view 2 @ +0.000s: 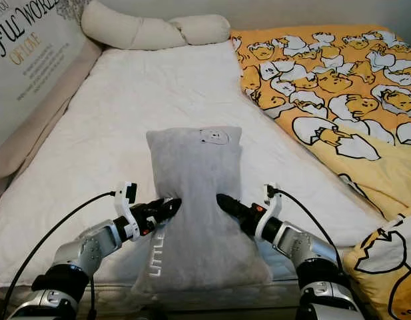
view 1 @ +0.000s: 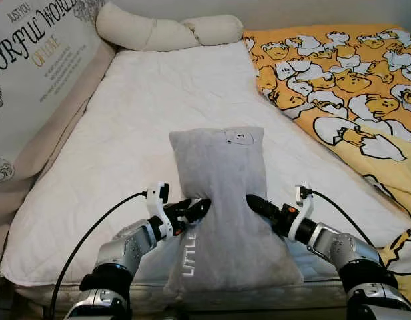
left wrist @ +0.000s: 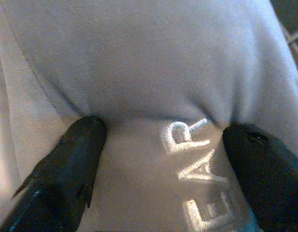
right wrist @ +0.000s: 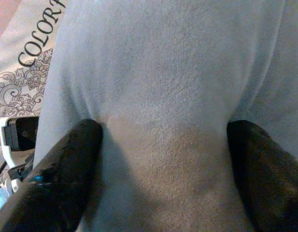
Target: Clean up the room
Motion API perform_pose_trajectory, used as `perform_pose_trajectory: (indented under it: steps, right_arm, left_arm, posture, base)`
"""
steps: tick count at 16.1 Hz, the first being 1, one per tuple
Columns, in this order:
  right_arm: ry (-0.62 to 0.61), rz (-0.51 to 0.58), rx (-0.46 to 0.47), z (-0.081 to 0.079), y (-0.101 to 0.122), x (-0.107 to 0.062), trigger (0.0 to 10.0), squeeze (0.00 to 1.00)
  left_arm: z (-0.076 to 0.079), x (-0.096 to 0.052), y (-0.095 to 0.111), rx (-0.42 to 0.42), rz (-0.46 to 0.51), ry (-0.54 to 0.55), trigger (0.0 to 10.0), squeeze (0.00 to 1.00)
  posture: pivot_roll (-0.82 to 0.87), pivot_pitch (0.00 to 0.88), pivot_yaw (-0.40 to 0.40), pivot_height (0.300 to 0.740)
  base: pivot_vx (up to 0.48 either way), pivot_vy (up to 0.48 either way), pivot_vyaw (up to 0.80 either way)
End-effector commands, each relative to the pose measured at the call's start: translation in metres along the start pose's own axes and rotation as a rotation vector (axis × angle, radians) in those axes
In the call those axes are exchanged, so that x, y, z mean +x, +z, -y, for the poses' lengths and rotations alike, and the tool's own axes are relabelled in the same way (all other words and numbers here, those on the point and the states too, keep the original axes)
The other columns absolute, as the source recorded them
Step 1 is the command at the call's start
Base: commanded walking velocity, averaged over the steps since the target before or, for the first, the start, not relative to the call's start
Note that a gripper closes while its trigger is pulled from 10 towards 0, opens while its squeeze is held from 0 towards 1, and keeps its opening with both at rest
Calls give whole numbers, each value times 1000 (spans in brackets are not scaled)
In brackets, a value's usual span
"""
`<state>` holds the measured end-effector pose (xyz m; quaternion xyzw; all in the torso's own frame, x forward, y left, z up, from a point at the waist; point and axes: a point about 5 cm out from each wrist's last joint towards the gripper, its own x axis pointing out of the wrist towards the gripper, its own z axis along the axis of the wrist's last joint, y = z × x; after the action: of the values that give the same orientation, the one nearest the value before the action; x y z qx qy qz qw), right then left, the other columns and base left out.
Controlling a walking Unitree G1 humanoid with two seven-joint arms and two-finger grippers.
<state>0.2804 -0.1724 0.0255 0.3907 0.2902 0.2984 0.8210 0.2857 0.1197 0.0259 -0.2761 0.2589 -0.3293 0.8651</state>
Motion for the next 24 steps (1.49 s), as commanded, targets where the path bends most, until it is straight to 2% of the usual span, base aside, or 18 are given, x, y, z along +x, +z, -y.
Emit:
perform_pose_trajectory:
  steps: [1,2,5,8,19,24]
  right_arm:
    - [26,-54,10,-6,-11,11,0,0]
    - [27,-54,6,-6,-11,11,0,0]
    - [35,-53,-10,-7,-11,12,0,0]
    - [42,-47,-13,-8,-12,13,0,0]
    - [74,-20,-19,-16,-13,23,0,0]
    - [127,34,-55,-32,1,28,0,0]
  left_arm:
    - [7,8,-1,55,-54,-18,2510,0]
    - [7,9,-1,63,-54,-22,0,0]
    - [12,10,7,79,-12,-46,0,0]
    - [15,12,5,98,1,-49,0,0]
    - [16,13,12,122,23,-25,0,0]
    - [26,12,22,208,25,-41,0,0]
  posture:
    - [-29,0,82,740]
    - [-29,0,80,740]
    - [-29,0,78,740]
    - [-25,0,82,740]
    - [-27,0,93,740]
    - [-34,0,91,740]
  base:
    - [0,0,0]
    - [0,0,0]
    - [0,0,0]
    - [0,0,0]
    - [0,0,0]
    - [0,0,0]
